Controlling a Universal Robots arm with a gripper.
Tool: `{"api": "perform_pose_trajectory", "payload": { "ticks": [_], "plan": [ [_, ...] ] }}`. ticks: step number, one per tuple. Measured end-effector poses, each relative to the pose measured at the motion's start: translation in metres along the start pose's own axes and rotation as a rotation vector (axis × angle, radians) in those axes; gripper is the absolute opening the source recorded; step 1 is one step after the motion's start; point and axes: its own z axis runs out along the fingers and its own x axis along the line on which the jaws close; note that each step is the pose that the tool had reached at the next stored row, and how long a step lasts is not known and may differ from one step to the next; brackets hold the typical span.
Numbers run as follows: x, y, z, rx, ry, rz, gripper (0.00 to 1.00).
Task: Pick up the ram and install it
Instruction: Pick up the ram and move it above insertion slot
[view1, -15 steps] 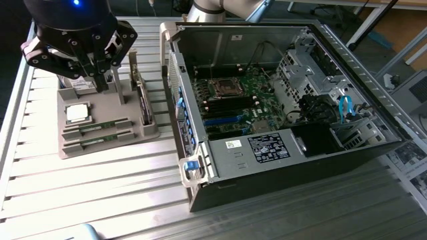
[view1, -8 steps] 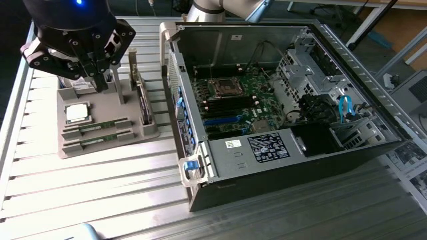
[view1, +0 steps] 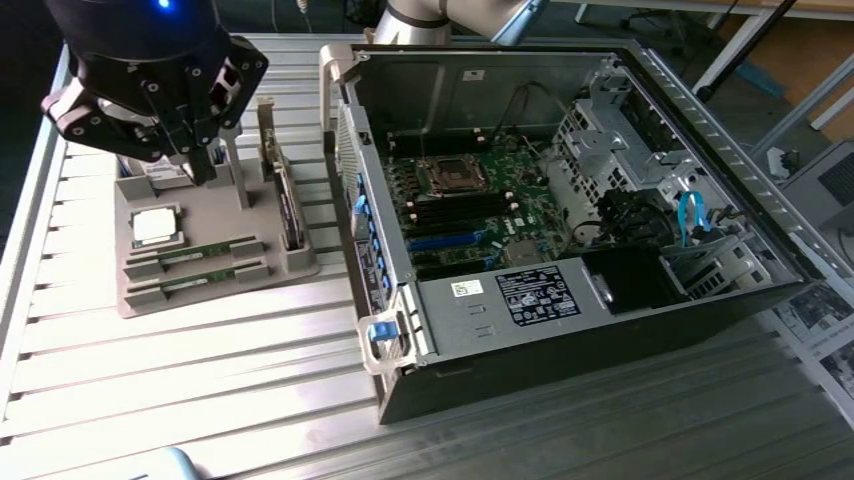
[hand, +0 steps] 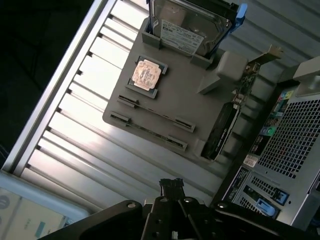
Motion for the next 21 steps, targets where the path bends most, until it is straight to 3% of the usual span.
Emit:
{"api": "perform_pose_trajectory", "payload": {
  "ticks": [21],
  "plan": [
    [0.0006,0.0003,0.0004,-0.0036,0.0075,-0.195,0.11]
  ]
}}
